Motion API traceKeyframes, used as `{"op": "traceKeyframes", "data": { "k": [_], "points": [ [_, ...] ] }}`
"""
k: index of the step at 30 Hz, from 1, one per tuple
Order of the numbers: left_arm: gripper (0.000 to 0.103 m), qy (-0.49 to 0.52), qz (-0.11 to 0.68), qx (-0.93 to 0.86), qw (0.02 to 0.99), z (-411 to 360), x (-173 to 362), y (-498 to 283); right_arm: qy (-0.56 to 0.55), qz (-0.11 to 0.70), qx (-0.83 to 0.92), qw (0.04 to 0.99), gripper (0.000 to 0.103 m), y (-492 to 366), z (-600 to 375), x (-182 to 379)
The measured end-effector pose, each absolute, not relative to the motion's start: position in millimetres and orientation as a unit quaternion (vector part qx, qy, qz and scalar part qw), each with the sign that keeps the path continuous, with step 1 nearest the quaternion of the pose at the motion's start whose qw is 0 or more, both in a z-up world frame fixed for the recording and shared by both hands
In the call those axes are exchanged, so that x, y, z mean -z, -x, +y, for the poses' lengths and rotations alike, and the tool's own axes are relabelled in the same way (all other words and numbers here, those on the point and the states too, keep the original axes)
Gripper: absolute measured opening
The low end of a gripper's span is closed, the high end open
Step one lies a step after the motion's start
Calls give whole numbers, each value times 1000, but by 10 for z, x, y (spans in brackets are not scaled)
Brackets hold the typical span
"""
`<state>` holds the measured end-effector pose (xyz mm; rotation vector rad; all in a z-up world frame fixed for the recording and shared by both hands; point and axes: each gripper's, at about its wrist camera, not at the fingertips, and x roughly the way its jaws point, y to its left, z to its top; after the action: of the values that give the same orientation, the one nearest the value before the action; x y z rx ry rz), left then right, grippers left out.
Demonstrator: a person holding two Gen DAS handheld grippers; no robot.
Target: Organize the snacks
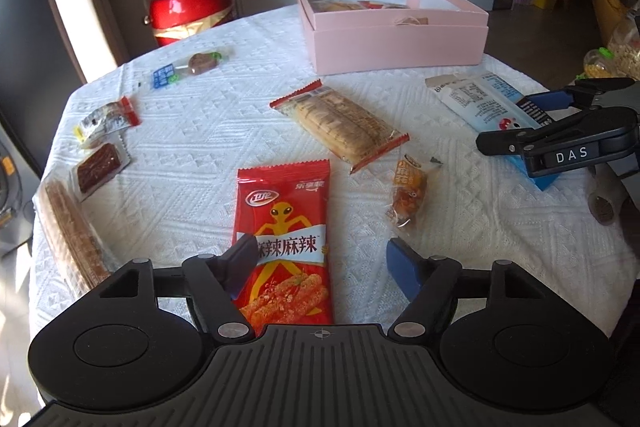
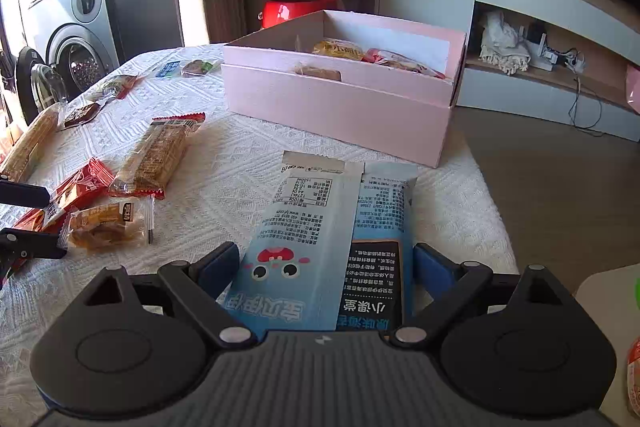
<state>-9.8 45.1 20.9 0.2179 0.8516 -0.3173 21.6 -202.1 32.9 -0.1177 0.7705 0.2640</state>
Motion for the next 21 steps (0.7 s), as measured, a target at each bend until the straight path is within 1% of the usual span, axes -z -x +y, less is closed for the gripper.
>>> {"op": "traceKeyframes", "data": {
  "k": [2, 4, 6, 7, 11, 15, 18, 20, 21],
  "points": [
    [76, -92, 407, 148, 897, 480, -234, 95, 57, 375, -129, 916, 94, -217, -2021, -330],
    [72, -86, 400, 128, 903, 540, -254, 87, 57, 375, -128, 916, 94, -217, -2020, -329],
    [72, -96, 402, 100, 905, 601, -235, 60, 57, 375, -128, 916, 94, -218, -2018, -328],
    [74, -95, 407, 89, 904, 639, -216, 36, 57, 375, -128, 916, 94, -218, -2019, -328],
    [75, -43, 418, 84, 904, 805, -169, -31, 57, 375, -129, 916, 94, -219, -2017, -327],
    [75, -33, 417, 88, 904, 772, -167, -86, 58, 376, -130, 916, 94, -220, -2014, -330],
    [75, -24, 424, 77, 902, 724, -175, -106, 61, 383, -138, 911, 97, -235, -2019, -332],
    [71, -18, 423, 82, 902, 704, -184, -79, 64, 387, -147, 908, 98, -246, -2022, -333],
    [66, -17, 422, 87, 902, 694, -189, -54, 66, 388, -152, 907, 98, -243, -2024, -339]
  ]
}}
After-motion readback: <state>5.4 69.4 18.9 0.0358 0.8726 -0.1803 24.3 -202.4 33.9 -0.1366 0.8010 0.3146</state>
